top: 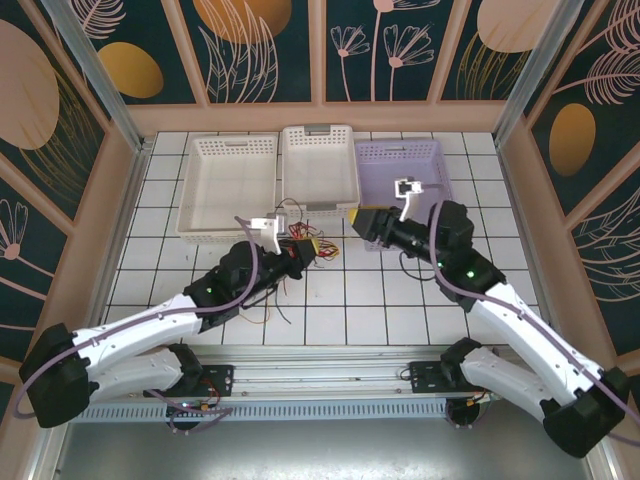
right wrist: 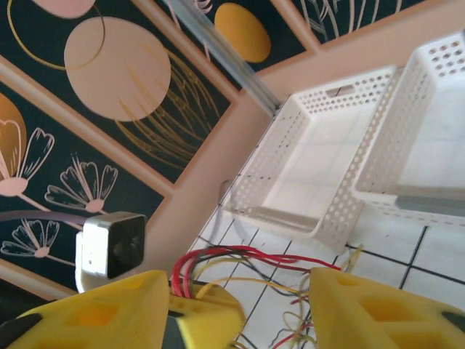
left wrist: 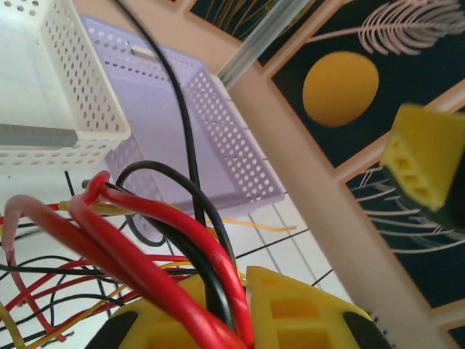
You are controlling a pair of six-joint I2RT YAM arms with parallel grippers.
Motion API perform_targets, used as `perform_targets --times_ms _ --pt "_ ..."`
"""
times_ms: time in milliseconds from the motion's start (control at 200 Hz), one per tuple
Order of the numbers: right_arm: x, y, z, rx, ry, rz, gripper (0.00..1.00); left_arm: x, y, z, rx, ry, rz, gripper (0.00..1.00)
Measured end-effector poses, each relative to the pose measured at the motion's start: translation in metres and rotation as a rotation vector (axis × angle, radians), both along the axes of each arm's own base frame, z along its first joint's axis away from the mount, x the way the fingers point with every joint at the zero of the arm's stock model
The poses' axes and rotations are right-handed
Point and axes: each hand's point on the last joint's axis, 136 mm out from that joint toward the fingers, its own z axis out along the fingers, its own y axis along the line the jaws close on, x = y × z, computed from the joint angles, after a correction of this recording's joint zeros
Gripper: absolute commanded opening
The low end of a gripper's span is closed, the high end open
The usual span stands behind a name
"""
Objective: Untangle the cables
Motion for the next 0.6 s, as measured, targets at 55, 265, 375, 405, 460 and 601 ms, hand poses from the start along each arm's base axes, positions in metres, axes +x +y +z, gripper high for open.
perform_targets --times_ms 55,265,375,405,460,601 --pt "-0.002 -0.004 -0.007 0.002 0.003 0.004 0.6 0.0 0.005 0.003 -0.036 0.016 0.024 0.0" --pt "-0.022 -0.002 -0.07 -0.026 0.068 0.086 0.67 0.002 0.023 0.022 -0.206 0.074 0.116 0.0" --pt "-0.033 -0.002 -0.098 -0.022 0.062 0.104 0.7 0.002 0.028 0.035 -0.307 0.101 0.134 0.0" --pt "-0.036 0.0 -0.104 -0.02 0.053 0.111 0.71 0.002 0.029 0.037 -0.329 0.109 0.136 0.0" --pt "-0.042 0.002 -0.111 -0.01 0.029 0.117 0.72 0.002 0.029 0.041 -0.37 0.126 0.137 0.0" --pt "-0.052 0.014 -0.112 0.028 -0.049 0.129 0.74 0.001 0.028 0.043 -0.44 0.166 0.131 0.0"
